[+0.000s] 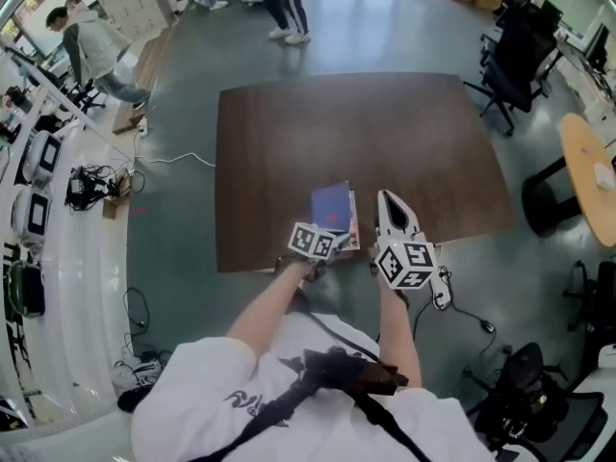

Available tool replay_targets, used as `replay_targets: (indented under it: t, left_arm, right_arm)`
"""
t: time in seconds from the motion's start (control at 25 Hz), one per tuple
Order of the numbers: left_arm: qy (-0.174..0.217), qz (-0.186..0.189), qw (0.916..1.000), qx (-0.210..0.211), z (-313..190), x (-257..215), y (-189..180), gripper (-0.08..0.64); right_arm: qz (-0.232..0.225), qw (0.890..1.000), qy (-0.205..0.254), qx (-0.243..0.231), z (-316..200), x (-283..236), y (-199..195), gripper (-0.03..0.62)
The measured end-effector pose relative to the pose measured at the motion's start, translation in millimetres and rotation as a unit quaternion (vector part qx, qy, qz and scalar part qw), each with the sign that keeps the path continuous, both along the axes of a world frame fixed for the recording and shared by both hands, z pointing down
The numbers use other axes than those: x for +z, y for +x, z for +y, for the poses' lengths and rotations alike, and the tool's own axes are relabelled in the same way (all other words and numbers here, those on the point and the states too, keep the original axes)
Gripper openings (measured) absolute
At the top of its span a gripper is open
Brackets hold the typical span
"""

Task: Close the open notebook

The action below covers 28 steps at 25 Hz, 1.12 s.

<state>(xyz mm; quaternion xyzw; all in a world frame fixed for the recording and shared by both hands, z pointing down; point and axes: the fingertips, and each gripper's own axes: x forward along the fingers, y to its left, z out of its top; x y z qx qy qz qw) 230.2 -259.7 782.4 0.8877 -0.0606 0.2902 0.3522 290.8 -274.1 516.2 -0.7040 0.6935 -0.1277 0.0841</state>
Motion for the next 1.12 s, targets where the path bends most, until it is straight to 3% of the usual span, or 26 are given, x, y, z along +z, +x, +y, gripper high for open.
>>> replay_targets:
  t: [0.16,0.32,0.4,0.52,0.64,0.76,0.84,0.96,1.12]
  left_arm:
    - [-0.008,-0.028,0.9995,-0.013,7,24,23,0.025]
    - [0.020,-0.083,0.9961,-0.022,12,47,23,0.026]
    - [0.026,-0.084,0.9960,-0.013,20,46,19,0.030]
    - [0.018,-0.065,0.9977,-0.012,30,36,12,0.136]
    - [0.031,-0.024,0.9988,-0.031,29,9,4,0.138]
    - [0.041,0.051,0.9961,-0.060,25,-43,-8,0.138]
    - [0.043,0.121,0.9881,-0.084,22,-88,-18,0.137]
    - [0.097,0.207,0.9638,-0.138,16,-159,-39,0.137]
    - [0.228,0.221,0.9246,-0.210,14,-238,-76,0.108]
  right_arm:
    - [-0.003,1.000,-0.003,0.013,15,2,10,0.005]
    - [-0.006,1.000,-0.009,0.022,28,7,11,0.005]
    - [-0.007,1.000,-0.009,0.024,35,7,12,0.005]
    - [-0.008,1.000,-0.002,0.023,44,3,15,0.005]
    - [-0.007,1.000,0.010,0.015,52,-2,14,0.005]
    - [-0.006,1.000,0.018,0.001,59,-7,3,0.005]
    - [-0.006,1.000,0.020,-0.012,61,-8,-8,0.005]
    - [-0.004,0.999,0.014,-0.033,65,-6,-24,0.005]
    - [0.010,0.998,0.014,-0.067,69,-10,-50,0.005]
